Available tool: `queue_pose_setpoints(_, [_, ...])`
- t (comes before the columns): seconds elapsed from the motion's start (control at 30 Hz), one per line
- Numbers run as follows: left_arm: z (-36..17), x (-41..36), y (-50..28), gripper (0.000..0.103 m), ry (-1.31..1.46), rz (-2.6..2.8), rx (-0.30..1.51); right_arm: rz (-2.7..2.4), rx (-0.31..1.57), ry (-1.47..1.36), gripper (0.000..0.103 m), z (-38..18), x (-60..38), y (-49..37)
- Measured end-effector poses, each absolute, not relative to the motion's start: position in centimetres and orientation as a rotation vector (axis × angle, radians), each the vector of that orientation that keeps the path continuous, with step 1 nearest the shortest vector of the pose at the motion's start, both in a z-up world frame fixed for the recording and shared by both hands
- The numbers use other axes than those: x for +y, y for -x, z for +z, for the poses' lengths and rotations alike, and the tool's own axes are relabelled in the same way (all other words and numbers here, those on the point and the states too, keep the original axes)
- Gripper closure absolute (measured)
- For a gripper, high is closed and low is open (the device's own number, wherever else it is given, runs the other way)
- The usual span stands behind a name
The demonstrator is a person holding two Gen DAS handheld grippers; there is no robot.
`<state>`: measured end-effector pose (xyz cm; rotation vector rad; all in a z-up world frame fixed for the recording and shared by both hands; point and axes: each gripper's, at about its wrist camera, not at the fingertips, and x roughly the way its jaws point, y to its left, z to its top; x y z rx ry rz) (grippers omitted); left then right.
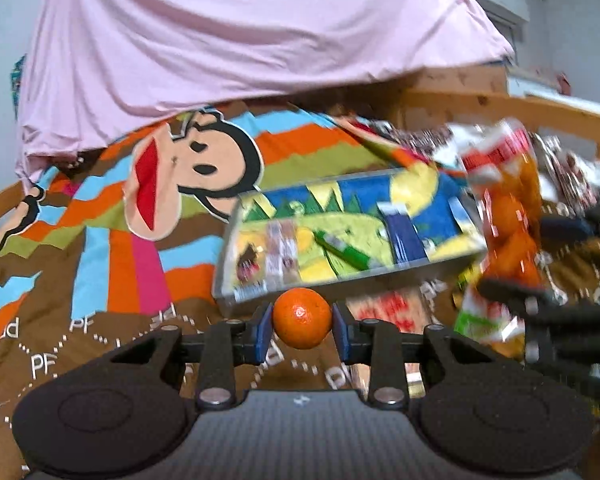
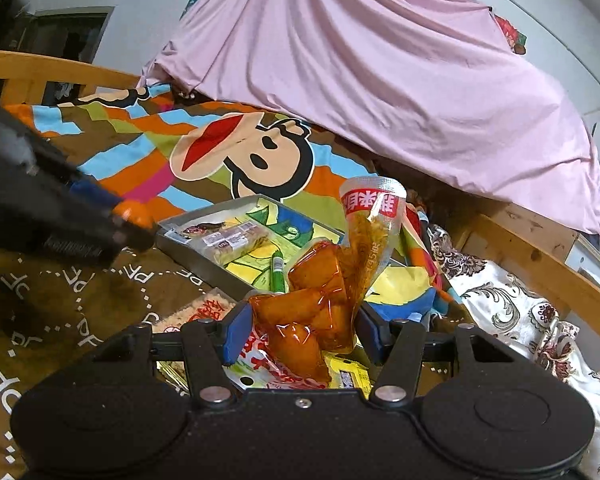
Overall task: Organize snacks
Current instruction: 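Carry the orange and bag into the dinosaur tray and open both grippers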
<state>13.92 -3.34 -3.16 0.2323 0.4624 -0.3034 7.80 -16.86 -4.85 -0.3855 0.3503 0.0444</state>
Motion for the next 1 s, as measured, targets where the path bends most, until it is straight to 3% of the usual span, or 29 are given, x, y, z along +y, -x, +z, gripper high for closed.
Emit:
queue_pose_setpoints(0.6, [-4.0,-5.3,-25.0,0.068,0.032,-0.323,0.378,-0.132,0.179,0.281,0.044,-2.0,-20.6,-15.7])
queue_pose_setpoints(1.0, [-8.7,-7.9,-29.0,0.068,-0.003,-0.349,0.461,-0.279,0.316,0.055,0.044,-5.5,-25.3,-22.7])
